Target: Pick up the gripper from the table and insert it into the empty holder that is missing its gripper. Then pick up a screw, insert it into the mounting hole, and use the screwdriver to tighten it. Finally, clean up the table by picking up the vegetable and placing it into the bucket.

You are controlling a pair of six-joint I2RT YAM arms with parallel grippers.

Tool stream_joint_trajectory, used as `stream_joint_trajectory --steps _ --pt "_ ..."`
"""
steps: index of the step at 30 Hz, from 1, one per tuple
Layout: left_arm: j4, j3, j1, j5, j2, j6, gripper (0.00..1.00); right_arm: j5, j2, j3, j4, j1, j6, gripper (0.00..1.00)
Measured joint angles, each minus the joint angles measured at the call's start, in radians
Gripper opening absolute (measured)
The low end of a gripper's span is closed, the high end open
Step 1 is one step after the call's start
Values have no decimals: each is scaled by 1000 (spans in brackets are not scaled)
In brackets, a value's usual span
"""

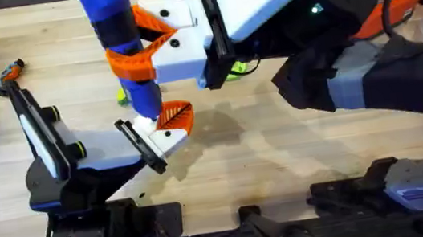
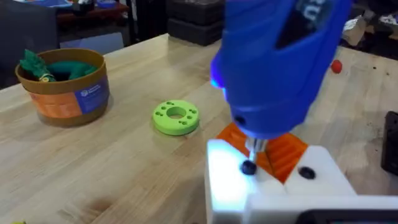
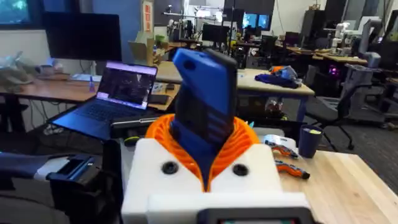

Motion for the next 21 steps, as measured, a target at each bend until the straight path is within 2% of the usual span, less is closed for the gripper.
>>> stream_joint_trajectory --steps 21 --pt "0 0 0 0 0 0 5 0 0 0 -1 11 -26 26"
